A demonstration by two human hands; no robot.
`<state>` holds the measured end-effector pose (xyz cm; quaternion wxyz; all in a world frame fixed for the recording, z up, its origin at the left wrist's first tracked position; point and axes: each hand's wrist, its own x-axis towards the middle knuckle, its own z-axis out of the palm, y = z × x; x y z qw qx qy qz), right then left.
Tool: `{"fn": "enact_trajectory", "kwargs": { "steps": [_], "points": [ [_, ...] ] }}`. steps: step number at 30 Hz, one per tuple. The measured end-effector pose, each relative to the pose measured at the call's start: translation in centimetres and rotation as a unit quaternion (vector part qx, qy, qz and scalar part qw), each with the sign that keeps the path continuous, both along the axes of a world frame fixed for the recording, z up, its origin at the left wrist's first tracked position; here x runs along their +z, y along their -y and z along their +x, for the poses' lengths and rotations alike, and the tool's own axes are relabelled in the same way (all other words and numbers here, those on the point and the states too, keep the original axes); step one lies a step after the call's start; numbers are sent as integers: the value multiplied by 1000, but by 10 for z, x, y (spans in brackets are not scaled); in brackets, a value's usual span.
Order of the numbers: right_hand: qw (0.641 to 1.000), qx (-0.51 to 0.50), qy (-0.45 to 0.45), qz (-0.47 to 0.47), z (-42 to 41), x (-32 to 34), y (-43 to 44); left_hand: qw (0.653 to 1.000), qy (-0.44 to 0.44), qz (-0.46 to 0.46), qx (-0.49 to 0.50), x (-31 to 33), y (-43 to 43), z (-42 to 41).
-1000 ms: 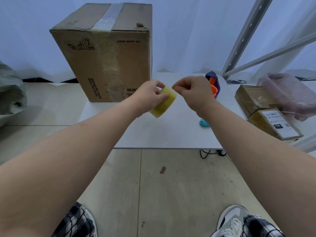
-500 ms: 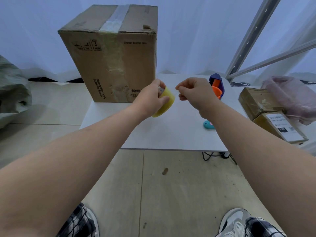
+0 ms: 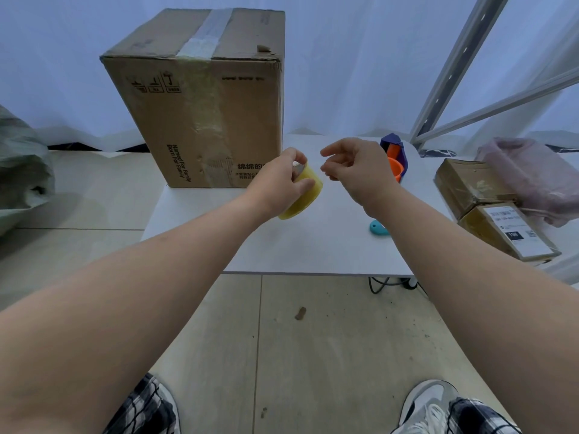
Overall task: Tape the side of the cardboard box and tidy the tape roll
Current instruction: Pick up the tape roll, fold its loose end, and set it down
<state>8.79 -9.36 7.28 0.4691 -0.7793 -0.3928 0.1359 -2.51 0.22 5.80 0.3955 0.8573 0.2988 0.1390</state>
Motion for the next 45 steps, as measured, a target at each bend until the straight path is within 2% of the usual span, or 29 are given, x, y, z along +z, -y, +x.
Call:
{"fn": "enact_trajectory", "kwargs": {
  "steps": [4, 8, 16, 19, 28, 33, 36, 42, 45],
  "points": [
    [999, -20, -24, 16, 0, -2, 0, 1000, 13, 2, -3, 2, 1, 1],
    [995, -11, -98, 32, 1, -4, 3, 1000, 18, 20, -11, 0, 0, 0],
    [990, -29, -139, 14, 3, -10, 4, 999, 19, 34, -26, 2, 2, 4],
    [994, -14, -106, -7, 1, -12, 5, 999, 17, 30, -32, 3, 3, 4],
    [995, -48, 82, -36, -2, -9, 1, 999, 26, 10, -37, 1, 7, 4],
    [1000, 3, 15, -3, -2, -9, 6, 998, 30, -39, -48, 7, 5, 0],
    [999, 5, 52, -10, 1, -11, 7, 992, 34, -104, -67, 12, 5, -1],
    [990, -22, 135, -21, 1, -12, 4, 992, 44, -90, -77, 16, 6, 1],
    [990, -27, 135, -35, 3, -11, 5, 995, 37, -47, -83, 16, 4, 2]
  ]
}}
